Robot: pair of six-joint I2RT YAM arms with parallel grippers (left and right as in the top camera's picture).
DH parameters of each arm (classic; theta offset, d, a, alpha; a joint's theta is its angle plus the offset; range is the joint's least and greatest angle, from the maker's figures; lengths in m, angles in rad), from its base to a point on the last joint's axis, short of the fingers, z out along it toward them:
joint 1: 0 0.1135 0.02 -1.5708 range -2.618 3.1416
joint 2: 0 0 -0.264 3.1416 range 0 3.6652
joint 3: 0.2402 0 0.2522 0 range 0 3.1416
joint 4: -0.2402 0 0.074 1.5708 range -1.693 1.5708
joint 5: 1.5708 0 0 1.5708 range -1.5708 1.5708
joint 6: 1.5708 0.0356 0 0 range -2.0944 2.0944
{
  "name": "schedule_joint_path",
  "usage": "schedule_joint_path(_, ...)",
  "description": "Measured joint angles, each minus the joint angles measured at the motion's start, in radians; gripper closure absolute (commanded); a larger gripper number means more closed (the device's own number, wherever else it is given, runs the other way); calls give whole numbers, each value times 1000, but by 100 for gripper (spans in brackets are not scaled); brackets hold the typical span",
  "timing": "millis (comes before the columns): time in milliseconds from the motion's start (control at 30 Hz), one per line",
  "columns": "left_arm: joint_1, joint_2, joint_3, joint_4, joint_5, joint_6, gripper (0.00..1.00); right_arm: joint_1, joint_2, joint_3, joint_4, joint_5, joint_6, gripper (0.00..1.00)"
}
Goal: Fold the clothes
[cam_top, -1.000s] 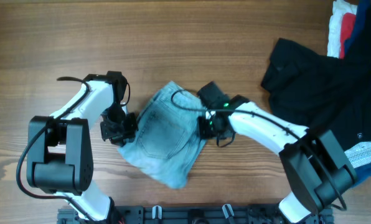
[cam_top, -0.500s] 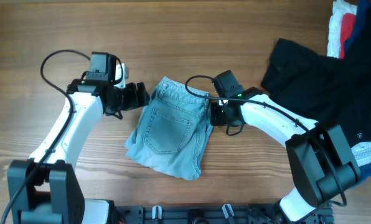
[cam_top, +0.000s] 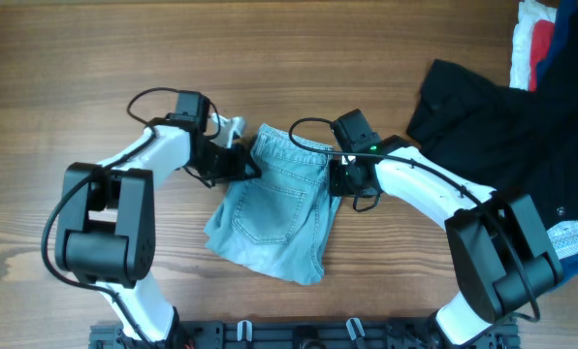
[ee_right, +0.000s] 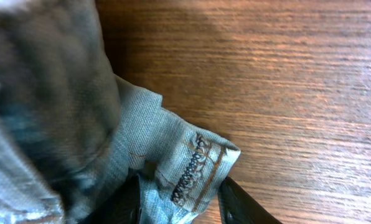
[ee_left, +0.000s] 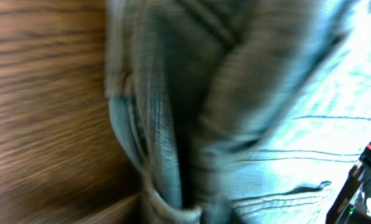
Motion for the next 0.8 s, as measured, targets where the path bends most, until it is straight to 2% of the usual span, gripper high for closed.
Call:
schedule_joint_path(133,3,1,0,-11,-5,5,96,0,0,4,-33,3,0,59)
schedule_joint_path(200,25,-28,-3,-51,-70,-22,96,0,-3,6,-62,19,4,59)
schedule_joint_path(333,185,-183,-18,-69,-365,-130,96,3,-109,5,-85,53,5,57)
schedule_joint_path(400,311,-258,-21,42,-519,-142,96,3,-185,5,-90,63,5,57)
schedule_joint_path(467,412,-278,-19,167,-605,-135,96,3,-211,6,-111,64,6,57)
schedule_joint_path(633,558,-277,-22,373,-662,-68,96,3,-212,6,-163,64,8,57)
schedule_joint_path(767,579,-277,-22,425,-663,-42,95,3,-212,6,-168,64,9,57)
schedule_joint_path(800,579,-277,-22,429,-663,-39,91,3,-212,6,-171,64,9,57)
